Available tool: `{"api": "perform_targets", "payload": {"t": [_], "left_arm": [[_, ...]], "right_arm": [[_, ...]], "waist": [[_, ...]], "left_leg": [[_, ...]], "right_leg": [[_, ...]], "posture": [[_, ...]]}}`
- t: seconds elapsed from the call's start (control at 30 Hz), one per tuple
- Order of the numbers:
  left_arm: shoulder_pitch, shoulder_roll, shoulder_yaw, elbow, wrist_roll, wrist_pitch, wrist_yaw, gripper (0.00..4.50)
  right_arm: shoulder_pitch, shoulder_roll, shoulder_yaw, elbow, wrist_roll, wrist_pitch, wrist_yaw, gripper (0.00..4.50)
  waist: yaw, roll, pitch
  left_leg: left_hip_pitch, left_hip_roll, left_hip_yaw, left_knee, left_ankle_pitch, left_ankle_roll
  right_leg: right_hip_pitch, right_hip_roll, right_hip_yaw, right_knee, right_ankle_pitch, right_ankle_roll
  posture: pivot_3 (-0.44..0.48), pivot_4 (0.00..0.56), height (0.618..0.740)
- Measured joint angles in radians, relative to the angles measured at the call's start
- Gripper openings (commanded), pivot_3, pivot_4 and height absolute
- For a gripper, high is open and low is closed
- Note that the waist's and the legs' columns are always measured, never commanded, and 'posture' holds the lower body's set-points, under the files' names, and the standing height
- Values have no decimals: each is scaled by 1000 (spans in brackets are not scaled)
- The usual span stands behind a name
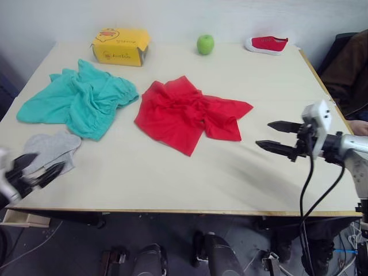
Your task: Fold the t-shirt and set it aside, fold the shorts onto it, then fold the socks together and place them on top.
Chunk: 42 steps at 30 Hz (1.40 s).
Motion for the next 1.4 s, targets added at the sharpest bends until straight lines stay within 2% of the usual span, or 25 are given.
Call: {"api": "perform_targets", "payload": {"t": [0.1, 0.17, 0.3, 0.4, 0.53, 0.77, 0.93, 1.0, 1.1, 1.33, 1.4], "left_arm": [[-213, 11, -256, -38, 6, 18, -72, 4500], [-342, -11, -394, -6, 33, 19, -108, 4500], [-560, -129, -619, 143, 149, -31, -149, 4500], [-713, -288, -761, 349, 254, -107, -162, 4500], [-840, -405, -841, 547, 328, -173, -199, 4500], [-932, -457, -901, 762, 443, -190, -238, 4500], [-978, -485, -900, 819, 463, -127, -261, 4500], [-984, -494, -904, 839, 479, -142, -266, 4500], [-998, -503, -909, 876, 504, -171, -263, 3885], [-1000, -480, -917, 893, 555, -216, -270, 1633], [-999, -464, -924, 897, 575, -245, -272, 1053]], "right_arm": [[-79, 46, 103, 56, -89, -46, -18, 4483], [-117, 68, 155, 107, -141, -69, -25, 4483], [-190, 133, 218, 226, -235, -103, -62, 4483], [-258, 224, 249, 337, -291, -150, -118, 4483], [-304, 289, 263, 445, -342, -194, -164, 4483], [-316, 316, 264, 501, -380, -225, -192, 4483], [-305, 314, 273, 475, -402, -199, -199, 4483], [-296, 305, 282, 454, -411, -190, -195, 4110], [-282, 303, 286, 430, -415, -174, -183, 3228], [-266, 303, 297, 407, -417, -171, -170, 824], [-268, 303, 302, 412, -417, -172, -172, 262]], "waist": [[-3, 0, 0], [-5, 0, 0], [-13, 0, 0], [-9, 0, 0], [-10, 0, 0], [-11, 0, 0], [-10, 2, -3], [-9, 3, -7], [-8, 2, -9], [-8, 2, -12], [-9, 2, -13]], "left_leg": [[0, 0, 2, 0, 2, -1], [-1, 0, 2, 0, 3, -1], [-1, 1, 5, 1, 3, -1], [-1, 0, 5, 5, 4, 0], [-2, 1, 5, 6, 4, 0], [-1, 1, 4, 11, 4, 0], [0, 1, 2, 14, 4, 0], [0, 1, 2, 14, 4, 0], [0, 1, 2, 14, 3, 0], [1, 1, 1, 15, 3, 0], [1, 1, 1, 15, 3, 0]], "right_leg": [[-1, 1, 0, 1, 0, 0], [-1, 2, 0, 2, 0, 0], [-2, 4, 1, 6, 0, 0], [-2, 3, 1, 6, 0, 0], [-2, 3, 1, 9, 0, 0], [-1, 2, 1, 9, 0, 0], [1, 2, 2, 10, 0, 0], [1, 2, 2, 10, 0, 0], [2, 2, 1, 10, 0, 0], [3, 1, 1, 10, 0, 0], [3, 1, 1, 10, 0, 0]], "posture": [[0, 150, 740], [0, 150, 740], [0, 150, 740], [0, 150, 740], [0, 150, 740], [0, 150, 740], [0, 150, 740], [0, 150, 740], [0, 150, 740], [0, 150, 740], [0, 150, 740]]}}
